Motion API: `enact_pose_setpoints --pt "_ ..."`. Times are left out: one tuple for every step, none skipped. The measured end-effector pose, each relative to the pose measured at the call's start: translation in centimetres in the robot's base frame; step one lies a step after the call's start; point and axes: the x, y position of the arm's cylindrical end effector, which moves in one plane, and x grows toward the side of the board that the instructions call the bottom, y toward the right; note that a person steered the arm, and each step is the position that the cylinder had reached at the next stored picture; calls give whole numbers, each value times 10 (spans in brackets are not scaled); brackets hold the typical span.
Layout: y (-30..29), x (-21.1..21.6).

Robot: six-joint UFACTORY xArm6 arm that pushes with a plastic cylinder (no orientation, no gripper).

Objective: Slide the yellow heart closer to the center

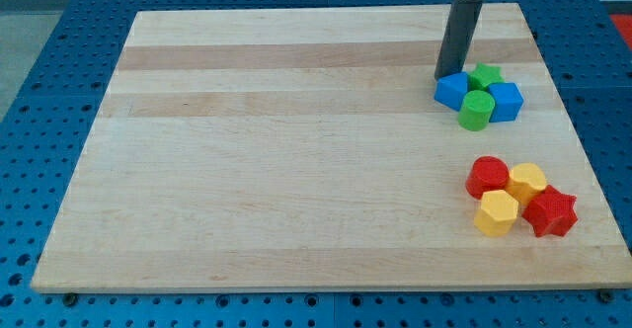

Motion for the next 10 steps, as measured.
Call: enact_pose_setpoints --pt "-6 0" --pt "-31 1" --pt "-39 18" --pt "-39 49" --pt "-39 75" --pt "-29 99" --pt "5 102" --pt "50 102" --pt "91 103" --pt "135 115"
